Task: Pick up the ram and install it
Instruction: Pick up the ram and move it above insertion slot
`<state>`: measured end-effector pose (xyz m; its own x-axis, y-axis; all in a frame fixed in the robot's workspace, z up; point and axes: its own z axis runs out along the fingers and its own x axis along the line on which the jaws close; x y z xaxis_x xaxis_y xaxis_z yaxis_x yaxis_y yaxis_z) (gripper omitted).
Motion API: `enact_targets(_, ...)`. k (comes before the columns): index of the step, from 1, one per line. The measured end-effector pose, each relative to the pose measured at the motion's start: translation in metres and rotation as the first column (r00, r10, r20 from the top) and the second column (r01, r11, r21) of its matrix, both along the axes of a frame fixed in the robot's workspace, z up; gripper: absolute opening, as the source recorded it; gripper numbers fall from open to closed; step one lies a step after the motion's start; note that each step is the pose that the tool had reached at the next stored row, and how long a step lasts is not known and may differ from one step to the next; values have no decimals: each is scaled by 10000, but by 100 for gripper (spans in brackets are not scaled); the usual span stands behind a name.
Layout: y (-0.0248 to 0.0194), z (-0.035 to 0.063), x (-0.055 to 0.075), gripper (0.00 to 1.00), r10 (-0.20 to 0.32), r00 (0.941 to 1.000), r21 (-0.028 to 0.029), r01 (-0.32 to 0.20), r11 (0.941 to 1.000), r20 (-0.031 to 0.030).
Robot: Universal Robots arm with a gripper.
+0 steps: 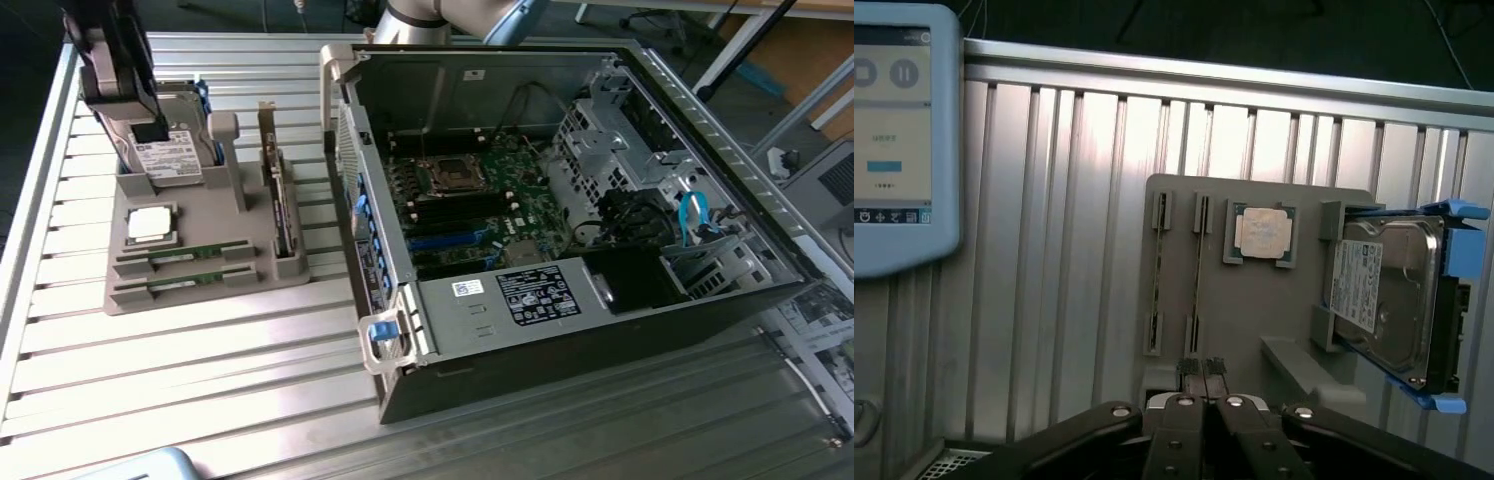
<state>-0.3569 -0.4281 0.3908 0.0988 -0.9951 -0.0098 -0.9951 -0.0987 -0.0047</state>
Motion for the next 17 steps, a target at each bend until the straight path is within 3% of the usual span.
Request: enact_targets(17,-2,-3,6,11,-156,9999,26,156,9999,-41)
